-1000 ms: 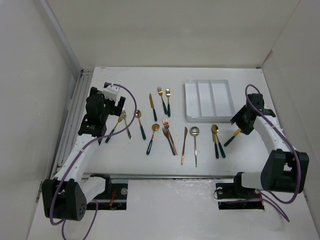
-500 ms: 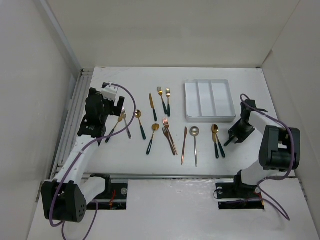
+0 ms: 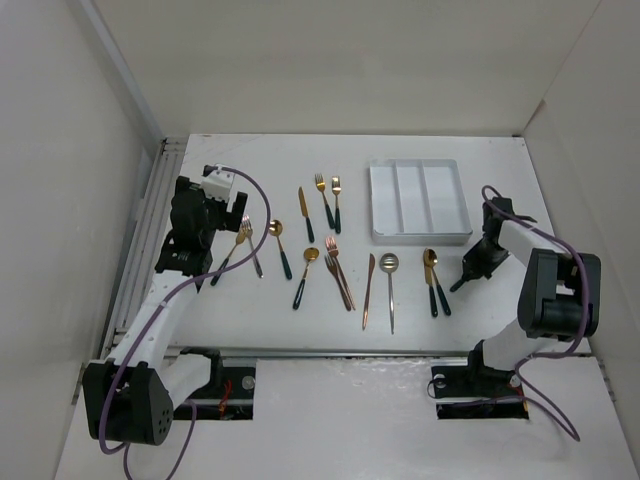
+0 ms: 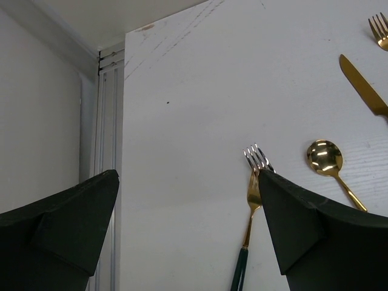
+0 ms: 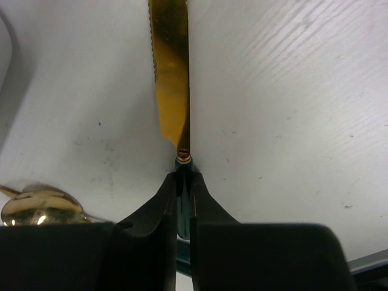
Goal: Sort the eating utensils into containers
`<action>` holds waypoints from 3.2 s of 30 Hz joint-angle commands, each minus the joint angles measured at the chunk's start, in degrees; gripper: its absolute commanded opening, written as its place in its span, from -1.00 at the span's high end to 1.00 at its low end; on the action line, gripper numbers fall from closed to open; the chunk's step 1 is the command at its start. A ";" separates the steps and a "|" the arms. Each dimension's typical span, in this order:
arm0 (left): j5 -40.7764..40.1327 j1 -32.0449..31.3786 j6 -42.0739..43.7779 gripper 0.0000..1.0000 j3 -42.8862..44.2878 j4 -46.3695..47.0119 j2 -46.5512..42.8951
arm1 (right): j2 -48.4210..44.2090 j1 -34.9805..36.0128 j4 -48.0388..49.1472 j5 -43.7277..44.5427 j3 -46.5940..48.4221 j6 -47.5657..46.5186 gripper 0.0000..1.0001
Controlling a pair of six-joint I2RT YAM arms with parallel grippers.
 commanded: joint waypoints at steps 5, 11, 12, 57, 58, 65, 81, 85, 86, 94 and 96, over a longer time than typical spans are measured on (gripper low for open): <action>2.28 -0.05 -5.82 -1.00 0.95 -0.43 -0.97 | -7.60 -0.17 -6.02 17.38 4.28 6.06 1.00; 9.74 -0.05 -6.64 -1.00 2.19 -5.10 -0.44 | -15.87 1.05 -5.43 27.50 13.50 -0.59 1.00; 10.27 -0.05 -6.64 -1.00 2.19 -5.80 -0.44 | -16.57 1.67 -2.89 26.11 14.21 -3.92 1.00; 2.46 -0.05 -1.73 -0.71 -1.77 -16.16 5.70 | 19.64 19.61 7.51 -6.95 38.12 -35.42 -0.29; 2.46 -0.05 -0.85 -0.62 -1.77 -17.05 7.80 | 18.41 20.22 7.51 -6.95 38.12 -35.42 -0.39; 1.66 0.57 3.11 -0.38 5.17 -24.61 19.58 | 11.82 21.98 9.87 -6.95 36.89 -34.80 -0.90; 5.17 4.69 4.17 0.26 6.50 -29.10 32.07 | 3.37 23.83 11.02 -6.33 34.08 -34.28 -0.90; 7.98 5.92 3.12 1.00 8.60 -30.33 34.26 | 1.44 23.83 11.02 -5.81 33.55 -33.75 -0.90; 8.78 5.93 2.42 1.00 8.60 -30.33 34.27 | 0.83 23.83 11.02 -5.81 33.55 -33.75 -0.90; 12.46 9.18 -4.09 1.00 15.96 -33.23 31.99 | -1.55 23.83 12.69 -5.80 31.88 -32.00 -0.93; 14.57 9.70 -5.40 1.00 19.05 -34.37 30.33 | -2.16 24.35 13.82 -7.47 31.36 -29.72 -0.93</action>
